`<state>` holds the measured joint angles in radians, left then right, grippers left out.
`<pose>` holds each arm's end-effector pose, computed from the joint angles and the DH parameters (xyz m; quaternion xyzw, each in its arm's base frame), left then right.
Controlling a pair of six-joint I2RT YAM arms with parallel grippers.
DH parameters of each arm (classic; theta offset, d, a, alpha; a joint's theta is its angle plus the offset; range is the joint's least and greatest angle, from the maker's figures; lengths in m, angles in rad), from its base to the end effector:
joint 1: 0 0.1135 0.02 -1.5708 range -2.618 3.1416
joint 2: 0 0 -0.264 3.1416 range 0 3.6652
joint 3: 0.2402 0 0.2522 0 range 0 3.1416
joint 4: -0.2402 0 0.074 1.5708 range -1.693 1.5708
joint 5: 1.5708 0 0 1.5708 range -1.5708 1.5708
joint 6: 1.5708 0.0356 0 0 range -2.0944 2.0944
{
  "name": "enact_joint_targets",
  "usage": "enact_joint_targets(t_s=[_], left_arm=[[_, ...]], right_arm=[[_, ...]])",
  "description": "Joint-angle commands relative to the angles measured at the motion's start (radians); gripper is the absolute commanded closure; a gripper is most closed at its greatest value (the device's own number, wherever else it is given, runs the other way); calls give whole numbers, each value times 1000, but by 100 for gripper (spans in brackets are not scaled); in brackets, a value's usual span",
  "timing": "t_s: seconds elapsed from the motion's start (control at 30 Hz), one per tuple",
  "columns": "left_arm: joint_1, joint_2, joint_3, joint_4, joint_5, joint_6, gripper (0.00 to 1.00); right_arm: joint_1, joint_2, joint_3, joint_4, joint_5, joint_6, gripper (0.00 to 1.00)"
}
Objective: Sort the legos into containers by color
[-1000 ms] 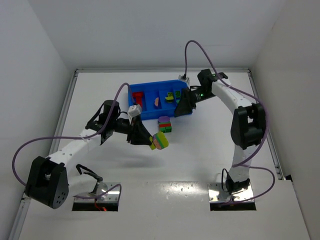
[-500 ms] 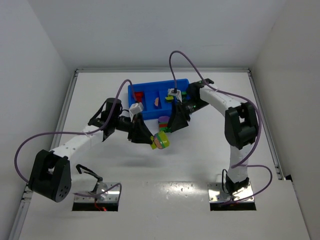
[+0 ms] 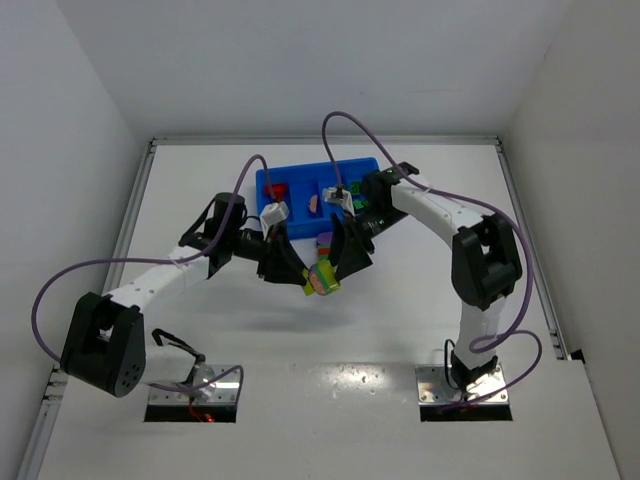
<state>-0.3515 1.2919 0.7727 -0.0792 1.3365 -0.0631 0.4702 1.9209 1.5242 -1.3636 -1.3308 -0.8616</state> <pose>0.2301 -0.1213 0.2515 0.3862 0.6451 -0.6116 0.2462 0.2911 0.1867 0.2412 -0.4379 0.6519 0.6173 0.0465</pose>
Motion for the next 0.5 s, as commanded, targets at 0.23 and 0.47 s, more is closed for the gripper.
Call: enact_joint_targets(t_s=[0.23, 0.47], left_arm=[[13, 9, 42, 47, 49, 26, 100], [13, 9, 42, 47, 39, 26, 100]], right_arm=[[31, -39, 4, -3, -10, -42, 28], [53, -30, 4, 52, 10, 25, 40]])
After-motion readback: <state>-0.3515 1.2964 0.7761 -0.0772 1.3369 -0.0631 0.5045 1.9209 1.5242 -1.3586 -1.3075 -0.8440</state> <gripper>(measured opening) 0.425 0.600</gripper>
